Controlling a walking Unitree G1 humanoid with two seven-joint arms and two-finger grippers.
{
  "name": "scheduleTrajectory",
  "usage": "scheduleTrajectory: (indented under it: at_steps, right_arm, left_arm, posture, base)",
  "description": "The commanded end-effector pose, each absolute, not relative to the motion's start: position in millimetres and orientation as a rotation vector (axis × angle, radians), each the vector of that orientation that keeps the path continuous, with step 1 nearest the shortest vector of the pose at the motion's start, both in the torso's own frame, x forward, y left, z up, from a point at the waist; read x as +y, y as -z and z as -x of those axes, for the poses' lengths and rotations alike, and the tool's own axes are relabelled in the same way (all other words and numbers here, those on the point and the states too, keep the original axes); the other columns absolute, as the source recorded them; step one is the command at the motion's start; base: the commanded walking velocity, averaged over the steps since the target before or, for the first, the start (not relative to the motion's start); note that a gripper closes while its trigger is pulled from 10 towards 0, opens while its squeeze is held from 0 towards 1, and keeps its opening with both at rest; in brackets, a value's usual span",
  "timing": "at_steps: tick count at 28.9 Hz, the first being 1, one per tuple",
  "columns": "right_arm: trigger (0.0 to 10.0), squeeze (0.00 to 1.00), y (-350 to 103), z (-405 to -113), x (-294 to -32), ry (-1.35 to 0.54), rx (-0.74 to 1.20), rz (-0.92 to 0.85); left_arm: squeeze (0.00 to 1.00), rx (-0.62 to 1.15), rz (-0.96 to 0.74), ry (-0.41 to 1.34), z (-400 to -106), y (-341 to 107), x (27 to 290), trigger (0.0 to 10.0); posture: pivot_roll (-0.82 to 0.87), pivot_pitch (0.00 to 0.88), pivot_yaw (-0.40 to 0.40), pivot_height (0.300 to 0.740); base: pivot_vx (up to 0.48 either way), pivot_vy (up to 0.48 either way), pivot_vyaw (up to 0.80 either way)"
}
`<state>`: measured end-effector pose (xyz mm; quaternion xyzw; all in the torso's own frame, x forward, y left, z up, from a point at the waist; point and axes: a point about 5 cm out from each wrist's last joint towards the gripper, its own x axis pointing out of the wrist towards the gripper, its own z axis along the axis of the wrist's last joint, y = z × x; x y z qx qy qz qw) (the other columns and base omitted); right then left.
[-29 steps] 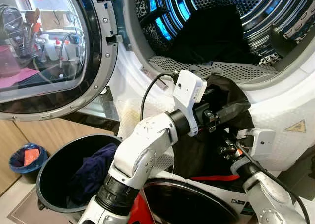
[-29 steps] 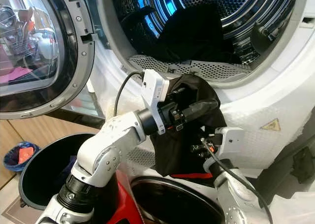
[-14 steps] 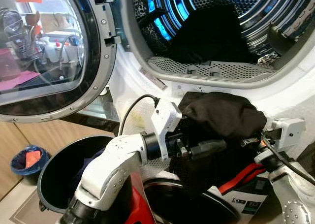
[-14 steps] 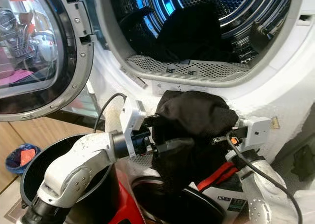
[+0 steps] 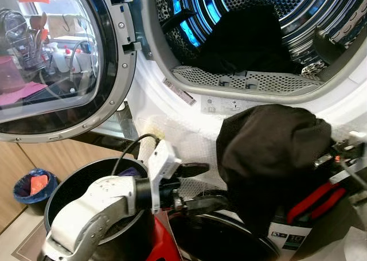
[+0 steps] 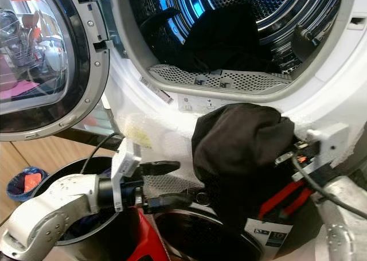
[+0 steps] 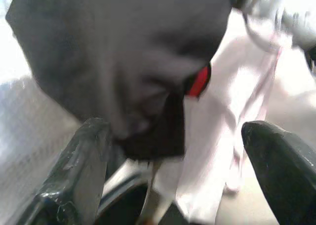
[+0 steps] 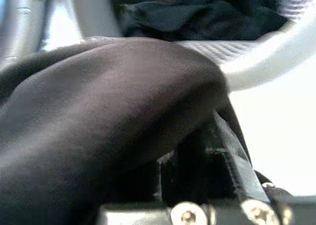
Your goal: Clothes washing
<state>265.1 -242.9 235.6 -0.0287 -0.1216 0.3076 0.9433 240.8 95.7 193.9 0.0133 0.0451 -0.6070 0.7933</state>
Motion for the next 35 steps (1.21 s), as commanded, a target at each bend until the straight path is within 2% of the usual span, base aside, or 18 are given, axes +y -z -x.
scheduleTrajectory:
  at_steps: [1,2,8,15,21,27,35]
  right_arm:
    - [10.0,0.0,-252,-261,-234,-0.717,-0.302,0.081]
    - [10.0,0.0,-256,-260,-233,-0.756,-0.303,0.093]
    - [10.0,0.0,-290,-259,-214,-0.983,-0.379,0.123]
    - [10.0,0.0,-335,-269,-193,-1.124,-0.501,0.198]
    - [10.0,0.0,-374,-287,-169,-1.167,-0.619,0.222]
    - [10.0,0.0,-386,-297,-156,-1.197,-0.637,0.252]
    - [10.0,0.0,-429,-335,-127,-1.076,-0.66,0.288]
  left_arm:
    - [1.0,0.105,-0.069,1.323,-237,-193,97,10.0]
    - [0.0,0.11,-0.091,1.333,-234,-190,98,10.0]
    - [0.0,0.144,-0.148,1.29,-234,-182,102,10.0]
    - [0.0,0.155,-0.182,1.24,-231,-172,101,10.0]
    - [0.0,0.155,-0.175,1.211,-226,-169,97,10.0]
    - [0.0,0.156,-0.172,1.195,-223,-167,95,10.0]
    - [0.0,0.168,-0.121,1.161,-210,-162,88,10.0]
  posture:
    - [-0.02,0.0,0.032,0.74]
    - [-0.02,0.0,0.03,0.74]
    - [-0.01,0.0,0.021,0.74]
    - [-0.01,0.0,0.001,0.74]
    - [0.0,0.012,-0.025,0.74]
    - [0.0,0.037,-0.048,0.74]
    - [0.0,0.093,-0.098,0.74]
  base:
    - [0.0,0.0,0.0]
    - [0.0,0.0,0.0]
    - [0.0,0.0,0.0]
    - [0.0,0.0,0.0]
    - [0.0,0.0,0.0]
    - [0.0,0.0,0.0]
    - [0.0,0.0,0.0]
